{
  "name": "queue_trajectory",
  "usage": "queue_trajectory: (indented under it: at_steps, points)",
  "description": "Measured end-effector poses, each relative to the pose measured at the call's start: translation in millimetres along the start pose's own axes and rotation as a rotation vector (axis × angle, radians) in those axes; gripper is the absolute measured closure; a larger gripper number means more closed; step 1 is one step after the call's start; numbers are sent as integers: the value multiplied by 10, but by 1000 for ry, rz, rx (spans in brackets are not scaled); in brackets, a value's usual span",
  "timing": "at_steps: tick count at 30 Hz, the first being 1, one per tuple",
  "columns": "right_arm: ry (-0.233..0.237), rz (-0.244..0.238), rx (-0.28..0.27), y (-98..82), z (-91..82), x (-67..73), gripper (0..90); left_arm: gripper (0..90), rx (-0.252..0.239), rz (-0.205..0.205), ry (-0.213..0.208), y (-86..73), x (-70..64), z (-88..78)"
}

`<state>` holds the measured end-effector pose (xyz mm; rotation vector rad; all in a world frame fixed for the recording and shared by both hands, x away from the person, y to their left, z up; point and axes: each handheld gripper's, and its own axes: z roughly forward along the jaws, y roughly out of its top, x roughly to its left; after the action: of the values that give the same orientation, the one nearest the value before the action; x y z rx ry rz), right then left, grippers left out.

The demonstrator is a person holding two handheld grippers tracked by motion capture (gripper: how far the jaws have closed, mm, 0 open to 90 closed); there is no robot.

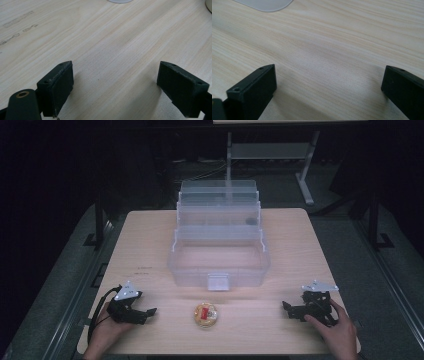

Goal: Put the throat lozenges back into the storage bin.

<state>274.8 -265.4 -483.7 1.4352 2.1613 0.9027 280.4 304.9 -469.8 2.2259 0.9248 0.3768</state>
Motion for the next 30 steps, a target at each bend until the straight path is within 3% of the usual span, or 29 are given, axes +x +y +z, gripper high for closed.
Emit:
queue_trajectory:
  at_steps: [21,30]
  points:
    - [0,0,0,0,0,0,0,133,20,-6,-33,106,-87,-53]
    - [0,0,0,0,0,0,0,134,31,17,-51,148,-142,-46]
